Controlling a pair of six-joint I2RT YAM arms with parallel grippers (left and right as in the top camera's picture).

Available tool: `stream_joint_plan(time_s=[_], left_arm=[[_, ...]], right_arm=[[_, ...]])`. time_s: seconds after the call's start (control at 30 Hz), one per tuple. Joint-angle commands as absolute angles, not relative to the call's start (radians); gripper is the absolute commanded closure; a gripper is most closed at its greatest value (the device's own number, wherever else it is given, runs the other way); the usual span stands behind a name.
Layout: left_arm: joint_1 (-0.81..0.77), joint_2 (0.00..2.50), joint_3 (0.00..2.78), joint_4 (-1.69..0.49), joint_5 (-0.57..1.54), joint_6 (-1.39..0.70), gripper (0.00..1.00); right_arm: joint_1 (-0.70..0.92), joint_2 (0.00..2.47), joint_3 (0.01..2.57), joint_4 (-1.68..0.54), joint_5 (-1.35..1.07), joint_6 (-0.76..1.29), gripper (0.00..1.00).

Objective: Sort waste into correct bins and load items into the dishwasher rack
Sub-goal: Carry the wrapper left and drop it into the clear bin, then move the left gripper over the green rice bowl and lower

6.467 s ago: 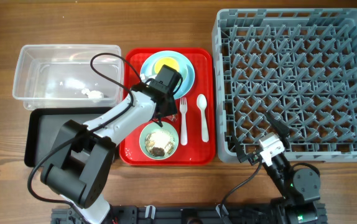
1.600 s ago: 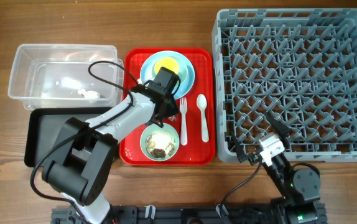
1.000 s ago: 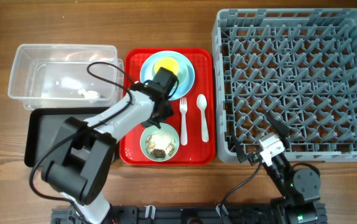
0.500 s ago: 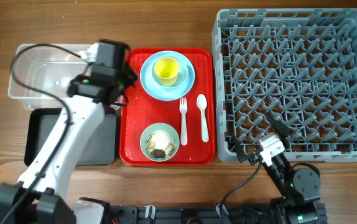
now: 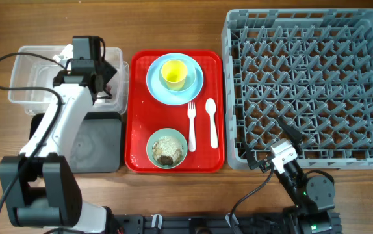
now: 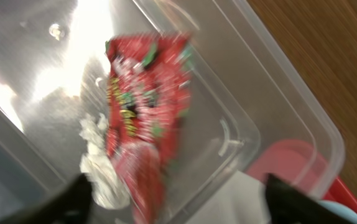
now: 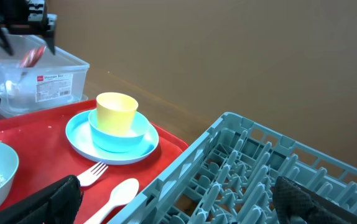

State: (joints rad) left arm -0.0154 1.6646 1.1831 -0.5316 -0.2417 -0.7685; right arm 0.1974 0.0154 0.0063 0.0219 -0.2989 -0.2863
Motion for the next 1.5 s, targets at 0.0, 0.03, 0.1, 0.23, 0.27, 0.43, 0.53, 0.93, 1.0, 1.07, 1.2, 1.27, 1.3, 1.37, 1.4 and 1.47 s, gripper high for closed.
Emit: stream_joint_plan(time_s=[0.0,0.03,0.1,0.23,0.27,0.43,0.53,0.93,1.0,1.07,1.2,1.27,1.3,1.37,1.4,1.47], left_arm=[[0.005,1.647,1.195,-0.519,-0.273,-0.762,0.0],[0.002,1.626,1.195,-0.525,-0.257,-0.762,0.0],[-0.005,1.597,1.195,-0.538,-0.217,-0.762,0.0],[-0.035,1.499,1.195,-0.593,-0.04,-0.736,0.0],[-0.046,1.47,1.195,-0.614,0.022,-0.736,0.01],[-0.16,1.363,1.195,-0.748,0.202,-0.719,0.44],[-0.271,1.344,1.195,-0.858,0.197,-0.657,0.96],[-0.676,1.397,1.188,-1.053,0.078,-0.659,0.96],[-0.729,1.397,1.187,-1.056,0.042,-0.659,0.96],[-0.776,1.397,1.188,-1.055,0.0,-0.665,0.96],[-0.845,1.404,1.187,-1.055,-0.113,-0.723,0.96],[-0.864,1.409,1.182,-1.045,-0.118,-0.724,0.94],[-0.87,1.413,1.178,-1.04,-0.118,-0.734,0.92],[-0.878,1.424,1.169,-1.039,-0.118,-0.764,0.92],[-0.879,1.43,1.163,-1.036,-0.118,-0.768,0.9],[-0.879,1.447,1.153,-1.031,-0.118,-0.768,0.9]], right_arm=[[0.197,0.007,0.005,0.025,-0.306,-0.288,0.0],[0.197,0.007,0.005,0.025,-0.305,-0.288,0.0],[0.197,0.007,0.005,0.025,-0.305,-0.288,0.0],[0.197,0.007,0.005,0.025,-0.305,-0.287,0.0],[0.197,0.007,0.005,0.025,-0.305,-0.287,0.0],[0.197,0.007,0.005,0.025,-0.305,-0.287,0.0],[0.197,0.007,0.005,0.025,-0.305,-0.287,0.0],[0.197,0.007,0.005,0.025,-0.306,-0.287,0.0],[0.197,0.007,0.005,0.025,-0.305,-0.287,0.0],[0.197,0.007,0.005,0.025,-0.305,-0.287,0.0],[0.197,0.007,0.005,0.025,-0.305,-0.287,0.0],[0.197,0.007,0.005,0.025,-0.305,-0.287,0.0],[0.197,0.007,0.005,0.025,-0.306,-0.287,0.0],[0.197,0.007,0.005,0.025,-0.306,-0.288,0.0],[0.197,0.007,0.005,0.025,-0.305,-0.288,0.01],[0.197,0.007,0.005,0.025,-0.306,-0.288,0.0]])
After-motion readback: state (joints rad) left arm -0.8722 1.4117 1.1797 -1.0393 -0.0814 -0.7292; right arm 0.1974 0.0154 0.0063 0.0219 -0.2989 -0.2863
